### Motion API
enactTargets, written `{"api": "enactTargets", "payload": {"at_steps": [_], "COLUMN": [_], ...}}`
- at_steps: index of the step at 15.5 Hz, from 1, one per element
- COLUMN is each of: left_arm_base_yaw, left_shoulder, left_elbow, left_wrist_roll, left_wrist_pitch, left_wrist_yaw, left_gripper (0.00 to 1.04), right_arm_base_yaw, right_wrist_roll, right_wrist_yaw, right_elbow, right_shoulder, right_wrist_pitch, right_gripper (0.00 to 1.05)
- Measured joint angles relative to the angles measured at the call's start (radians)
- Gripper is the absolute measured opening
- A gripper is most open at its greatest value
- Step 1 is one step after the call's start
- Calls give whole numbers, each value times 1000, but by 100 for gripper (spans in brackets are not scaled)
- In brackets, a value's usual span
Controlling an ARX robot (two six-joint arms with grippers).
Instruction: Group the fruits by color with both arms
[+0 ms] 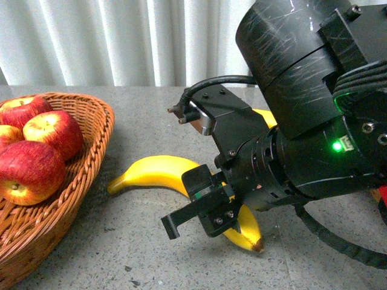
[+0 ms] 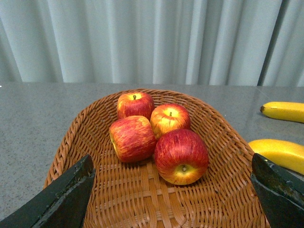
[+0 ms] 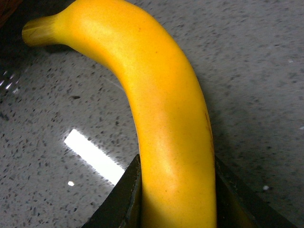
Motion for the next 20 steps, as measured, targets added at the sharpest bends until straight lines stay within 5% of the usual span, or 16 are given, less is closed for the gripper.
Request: {"api": "enactTargets", "payload": {"at_steps": [8, 13, 16, 17, 18, 19, 20], "left_arm_base_yaw": [0, 0, 0, 0, 0, 0, 0], "left_shoulder": [0, 0, 0, 0, 0, 0, 0], "left_elbow": [0, 0, 0, 0, 0, 0, 0], "left_wrist_roll": [0, 0, 0, 0, 0, 0, 0], "left_wrist_pitch": [0, 0, 0, 0, 0, 0, 0], "left_wrist_yaw": [0, 0, 0, 0, 0, 0, 0], "left_gripper": [98, 98, 98, 98, 98, 98, 98], "right_arm_base_yaw": [-396, -602, -805, -838, -751, -567, -481], "right_wrist_roll": [142, 53, -112, -186, -203, -136, -106], "right_wrist_yaw": [-185, -177, -178, -209, -234, -212, -198], "right_elbow": [-9, -69, -220, -229, -202, -91, -23], "right_shoulder": [-273, -291, -365, -456, -514, -457, -402], "right_wrist_pitch": [110, 31, -121, -197, -215, -95, -56], "right_gripper": [32, 32, 32, 44, 79, 98, 98]}}
